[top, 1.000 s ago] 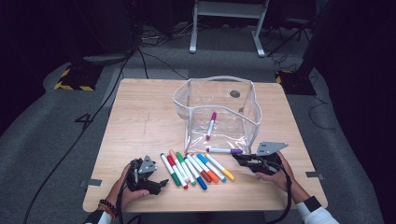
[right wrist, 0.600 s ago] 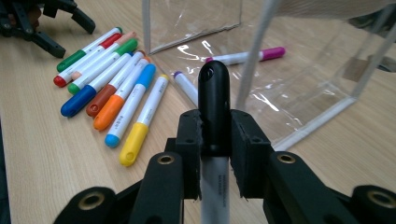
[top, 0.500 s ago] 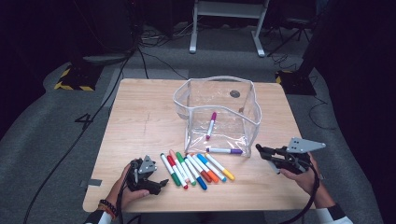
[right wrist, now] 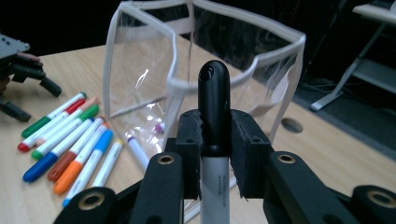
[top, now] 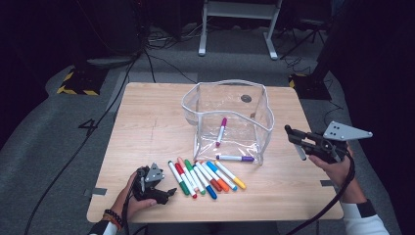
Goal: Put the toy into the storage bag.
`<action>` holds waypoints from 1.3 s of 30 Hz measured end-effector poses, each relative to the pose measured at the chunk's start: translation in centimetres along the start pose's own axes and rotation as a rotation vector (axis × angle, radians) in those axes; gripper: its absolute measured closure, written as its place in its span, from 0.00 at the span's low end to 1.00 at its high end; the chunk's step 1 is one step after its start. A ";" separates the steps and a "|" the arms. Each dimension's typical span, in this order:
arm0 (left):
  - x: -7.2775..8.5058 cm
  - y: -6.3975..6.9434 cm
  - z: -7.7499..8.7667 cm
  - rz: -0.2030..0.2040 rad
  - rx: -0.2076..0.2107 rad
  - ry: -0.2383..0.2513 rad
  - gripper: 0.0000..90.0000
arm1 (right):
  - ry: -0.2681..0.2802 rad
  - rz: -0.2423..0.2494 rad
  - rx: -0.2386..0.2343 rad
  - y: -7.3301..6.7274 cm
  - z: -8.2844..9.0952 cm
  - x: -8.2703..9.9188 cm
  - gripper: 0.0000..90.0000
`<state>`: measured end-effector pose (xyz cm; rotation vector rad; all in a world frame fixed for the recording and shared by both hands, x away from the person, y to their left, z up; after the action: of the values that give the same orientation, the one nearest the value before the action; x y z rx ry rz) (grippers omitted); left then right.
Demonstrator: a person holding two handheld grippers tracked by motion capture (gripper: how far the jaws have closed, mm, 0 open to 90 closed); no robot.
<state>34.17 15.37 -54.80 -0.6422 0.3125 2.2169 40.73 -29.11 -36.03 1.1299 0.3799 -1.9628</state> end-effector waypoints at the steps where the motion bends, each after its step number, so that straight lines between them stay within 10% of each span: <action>1: 0.0 0.0 0.0 -0.001 0.000 -0.001 0.16 | 0.005 0.011 0.006 0.2 0.1 -0.7 0.83; 23: 0.0 0.0 0.0 0.003 -0.003 -0.001 0.16 | 0.072 0.118 -0.002 0.4 -1.7 -13.9 0.83; 39: 0.1 0.0 0.1 -0.003 0.000 -0.003 0.16 | -0.232 0.171 -0.077 -0.3 -12.7 -14.7 0.83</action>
<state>34.06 15.45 -54.80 -0.6385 0.3094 2.2150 51.65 -13.83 -31.01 0.8461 0.2254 -1.8863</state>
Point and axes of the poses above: each handheld gripper's, and its own axes: z roughly backward along the jaws, x roughly out of its underside, y roughly to its right, the point moved 6 cm from there along -z, roughly forward along the jaws, and after that the axes turned 11 degrees about -y, right-handed, at the moved point
